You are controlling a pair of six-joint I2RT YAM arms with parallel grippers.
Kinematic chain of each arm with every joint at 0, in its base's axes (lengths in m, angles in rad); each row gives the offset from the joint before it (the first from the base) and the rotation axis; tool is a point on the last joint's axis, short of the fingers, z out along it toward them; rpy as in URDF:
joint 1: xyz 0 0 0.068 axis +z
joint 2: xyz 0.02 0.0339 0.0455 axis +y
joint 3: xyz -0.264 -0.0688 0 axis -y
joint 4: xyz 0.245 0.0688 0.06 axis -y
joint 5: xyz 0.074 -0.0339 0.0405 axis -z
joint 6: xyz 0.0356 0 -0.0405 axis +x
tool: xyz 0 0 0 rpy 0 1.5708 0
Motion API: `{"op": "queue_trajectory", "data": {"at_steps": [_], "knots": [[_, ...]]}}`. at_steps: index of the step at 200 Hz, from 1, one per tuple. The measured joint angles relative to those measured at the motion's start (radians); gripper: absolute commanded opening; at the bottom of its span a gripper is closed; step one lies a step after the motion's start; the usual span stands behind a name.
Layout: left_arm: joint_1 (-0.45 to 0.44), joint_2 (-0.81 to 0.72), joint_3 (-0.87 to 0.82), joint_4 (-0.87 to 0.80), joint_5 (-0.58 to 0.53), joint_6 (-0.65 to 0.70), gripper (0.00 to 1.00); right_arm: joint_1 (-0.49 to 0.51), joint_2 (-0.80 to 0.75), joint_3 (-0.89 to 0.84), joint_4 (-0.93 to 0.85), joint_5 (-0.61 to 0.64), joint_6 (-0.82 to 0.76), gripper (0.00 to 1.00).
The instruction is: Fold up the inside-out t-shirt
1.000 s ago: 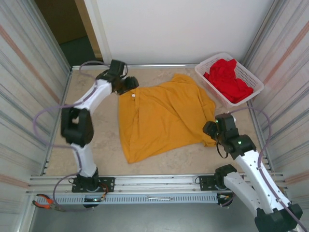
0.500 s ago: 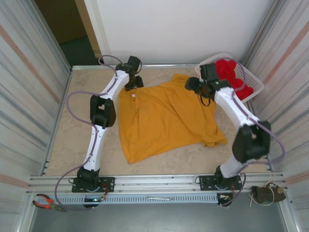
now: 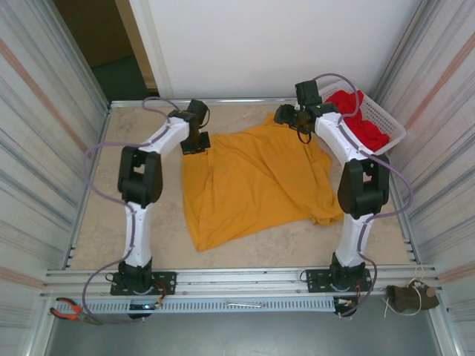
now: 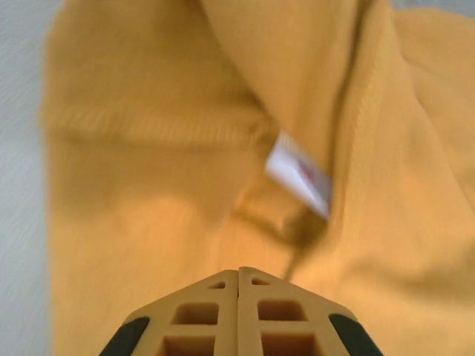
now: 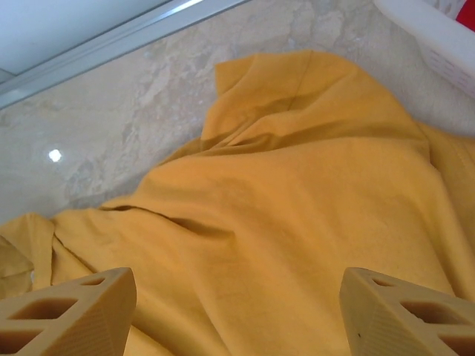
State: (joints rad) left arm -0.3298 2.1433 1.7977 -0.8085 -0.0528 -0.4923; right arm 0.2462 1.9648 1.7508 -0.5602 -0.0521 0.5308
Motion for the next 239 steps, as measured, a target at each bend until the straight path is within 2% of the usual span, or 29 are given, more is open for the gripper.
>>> {"op": "queue_trajectory", "data": {"at_steps": [23,47,61,70,84,100,139,169,192,212,218,239], "knots": [[0.000,-0.270,-0.258,0.108,0.032,-0.005,0.00,0.000,0.064,0.055,-0.020,0.002,-0.018,0.72],[0.007,-0.459,-0.473,0.222,0.061,-0.027,0.00,0.001,0.153,0.145,-0.056,0.007,-0.031,0.72],[0.018,-0.473,-0.517,0.248,0.084,-0.037,0.27,0.003,0.209,0.214,-0.080,0.013,-0.044,0.72],[0.024,-0.443,-0.507,0.262,0.096,-0.034,0.36,0.004,0.244,0.259,-0.096,0.020,-0.048,0.73],[0.030,-0.345,-0.417,0.251,0.109,-0.026,0.44,0.008,0.300,0.342,-0.130,0.031,-0.061,0.73],[0.023,-0.193,-0.230,0.231,0.108,-0.010,0.51,0.010,0.362,0.441,-0.163,0.041,-0.076,0.73],[-0.008,0.116,0.215,0.126,0.064,0.018,0.55,0.013,0.494,0.634,-0.211,0.060,-0.099,0.75],[-0.018,0.271,0.424,0.017,0.026,0.018,0.60,0.011,0.589,0.734,-0.212,0.063,-0.099,0.78],[-0.017,0.351,0.518,-0.059,0.002,0.021,0.60,0.008,0.652,0.781,-0.212,0.063,-0.099,0.78],[-0.012,0.380,0.538,-0.098,-0.006,0.023,0.54,0.007,0.697,0.812,-0.211,0.061,-0.099,0.78],[-0.010,0.384,0.538,-0.108,-0.008,0.023,0.48,0.006,0.705,0.815,-0.212,0.058,-0.099,0.78],[-0.001,0.387,0.536,-0.126,-0.008,0.026,0.14,0.002,0.731,0.825,-0.211,0.045,-0.096,0.72]]}}
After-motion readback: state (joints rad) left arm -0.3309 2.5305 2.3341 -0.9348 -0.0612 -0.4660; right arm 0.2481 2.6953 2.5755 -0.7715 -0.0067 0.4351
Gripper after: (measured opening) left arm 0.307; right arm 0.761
